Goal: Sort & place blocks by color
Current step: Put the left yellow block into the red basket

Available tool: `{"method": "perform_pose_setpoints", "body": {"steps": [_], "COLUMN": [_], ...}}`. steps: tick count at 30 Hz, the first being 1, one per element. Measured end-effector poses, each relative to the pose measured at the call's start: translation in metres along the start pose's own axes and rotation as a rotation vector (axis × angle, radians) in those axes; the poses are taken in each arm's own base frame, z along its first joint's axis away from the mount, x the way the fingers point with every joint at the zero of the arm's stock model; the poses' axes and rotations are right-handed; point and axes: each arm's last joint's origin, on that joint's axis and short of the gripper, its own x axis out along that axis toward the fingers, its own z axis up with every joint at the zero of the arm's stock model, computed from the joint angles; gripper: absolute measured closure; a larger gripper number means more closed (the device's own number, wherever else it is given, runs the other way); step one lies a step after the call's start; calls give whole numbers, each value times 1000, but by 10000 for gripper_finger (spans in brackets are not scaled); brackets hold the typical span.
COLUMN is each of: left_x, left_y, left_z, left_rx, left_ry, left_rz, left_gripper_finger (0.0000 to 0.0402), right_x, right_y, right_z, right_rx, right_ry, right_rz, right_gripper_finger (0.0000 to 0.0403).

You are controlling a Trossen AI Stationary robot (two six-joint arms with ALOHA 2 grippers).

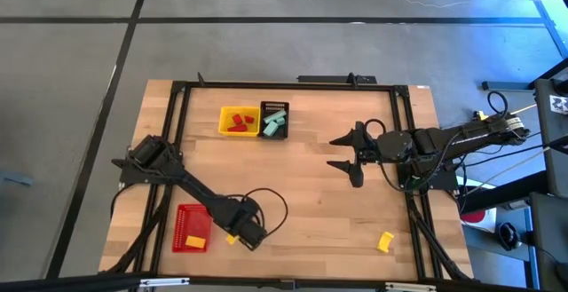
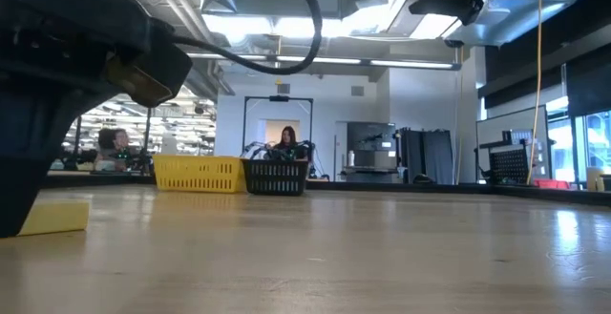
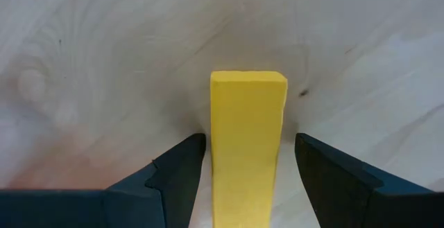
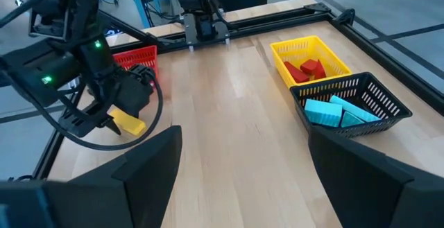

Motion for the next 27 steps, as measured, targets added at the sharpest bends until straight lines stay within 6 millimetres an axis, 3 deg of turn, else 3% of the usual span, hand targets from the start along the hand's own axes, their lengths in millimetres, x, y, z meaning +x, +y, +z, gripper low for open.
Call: {"method": "perform_pose_setpoints", "body": {"steps": [7, 13, 16, 21, 27], "left_x": [1, -1, -11, -58, -130], "left_y": [2, 3, 5, 14, 42], "left_z": [0, 1, 3, 14, 37], "left_rx": [38, 83, 125, 229, 344], "left_ry": [2, 20, 9, -96, -390], "left_rz": [9, 1, -15, -90, -162], "left_gripper_finger": [189, 287, 290, 290, 290], "right_x": [0, 0, 0, 0, 0], "right_y": [0, 0, 0, 1, 1], "right_z": [0, 0, 0, 3, 4], "right_rx": [0, 1, 2, 14, 78], "right_ry": [0, 0, 0, -26, -42], "right_rz": [0, 0, 0, 8, 14], "right_gripper_finger": [89, 89, 89, 89, 89]}}
